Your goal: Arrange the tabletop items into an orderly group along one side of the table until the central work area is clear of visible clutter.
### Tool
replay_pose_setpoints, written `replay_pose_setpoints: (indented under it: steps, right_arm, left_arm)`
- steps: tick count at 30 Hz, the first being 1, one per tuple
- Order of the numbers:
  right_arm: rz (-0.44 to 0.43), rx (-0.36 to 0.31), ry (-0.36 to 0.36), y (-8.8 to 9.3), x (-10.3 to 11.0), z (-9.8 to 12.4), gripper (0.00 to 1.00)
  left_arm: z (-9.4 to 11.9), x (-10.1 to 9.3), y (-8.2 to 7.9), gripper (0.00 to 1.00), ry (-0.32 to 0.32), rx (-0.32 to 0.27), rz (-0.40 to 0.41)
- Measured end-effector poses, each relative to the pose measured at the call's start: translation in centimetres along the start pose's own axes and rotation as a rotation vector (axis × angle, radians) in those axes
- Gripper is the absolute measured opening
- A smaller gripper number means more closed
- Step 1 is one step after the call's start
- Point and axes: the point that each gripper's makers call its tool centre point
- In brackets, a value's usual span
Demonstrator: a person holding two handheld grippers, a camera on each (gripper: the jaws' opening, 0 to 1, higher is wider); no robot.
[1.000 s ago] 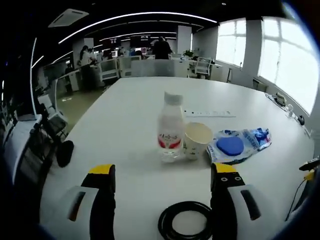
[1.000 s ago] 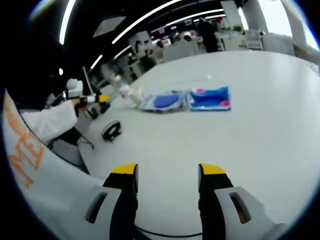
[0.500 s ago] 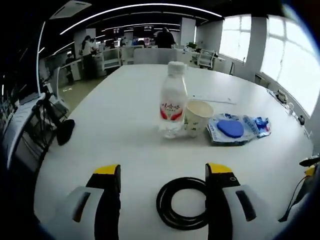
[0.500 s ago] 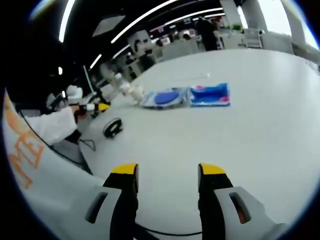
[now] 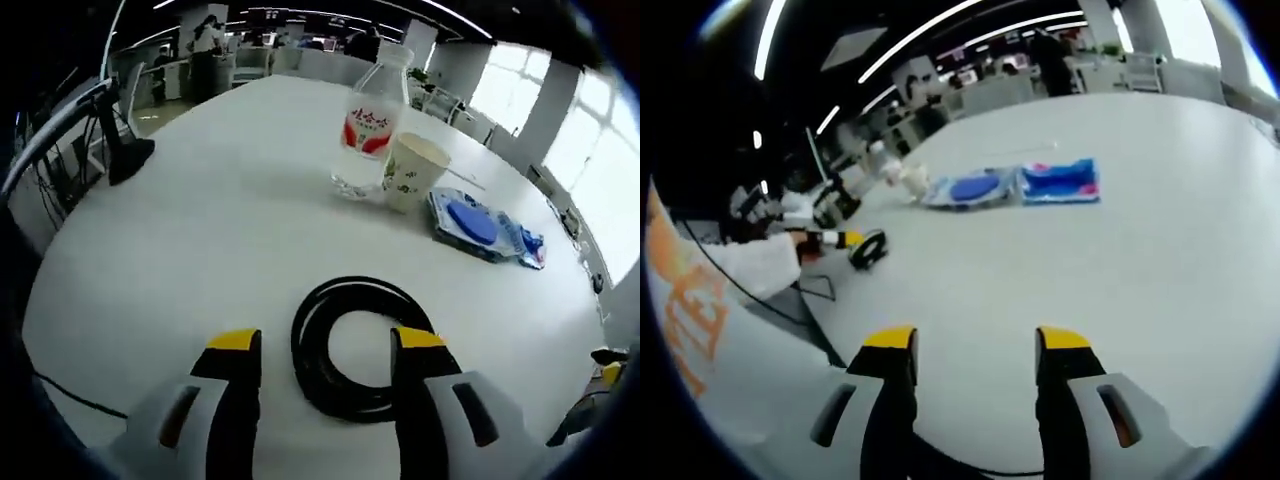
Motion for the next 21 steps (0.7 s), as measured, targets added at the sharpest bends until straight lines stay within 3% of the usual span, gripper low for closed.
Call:
replay_pose_setpoints:
  steps: [2, 6, 11, 13, 18, 20, 21]
  right_arm:
    - [-0.018, -0.004, 0.015, 0.6, -0.1, 0.8, 0.46]
    - [-0.047, -0.012, 0.031, 1.4, -0.3, 1.4, 0.46]
    - [-0.071, -0.014, 0.048, 2.5, -0.6, 2.2, 0.45]
    - [-0.082, -0.019, 0.054, 2.8, -0.7, 2.4, 0.45]
    - [-0.089, -0.023, 0.052, 2.9, -0.6, 2.5, 0.45]
    - [-0.088, -0.029, 0.046, 2.8, -0.5, 2.5, 0.45]
    - [-0.087, -0.033, 0.041, 2.7, -0.4, 2.4, 0.45]
  left_arm:
    - [-0.4, 0.3, 0.5, 0.48, -0.043, 0.012, -0.009]
    - [-0.6, 0.2, 0.5, 0.44, -0.057, 0.016, -0.059]
    - [-0.5, 0.7, 0.8, 0.26, -0.107, 0.022, -0.088]
    - [-0.5, 1.2, 0.7, 0.13, -0.133, 0.023, -0.159]
    - [-0.6, 1.0, 1.0, 0.12, -0.127, 0.038, -0.141]
    - [-0.5, 0.8, 1.2, 0.09, -0.111, 0.063, -0.102]
    - [-0.4, 0.4, 1.1, 0.08, -0.090, 0.049, -0.067]
Point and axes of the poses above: the point that each gripper's makers call its tool centre point, and the gripper's own axes: z roughly backward along the fingers, x roughly to its left, y roughly out of its underside, and after that the axes turned 2 degrees about y, right-handed
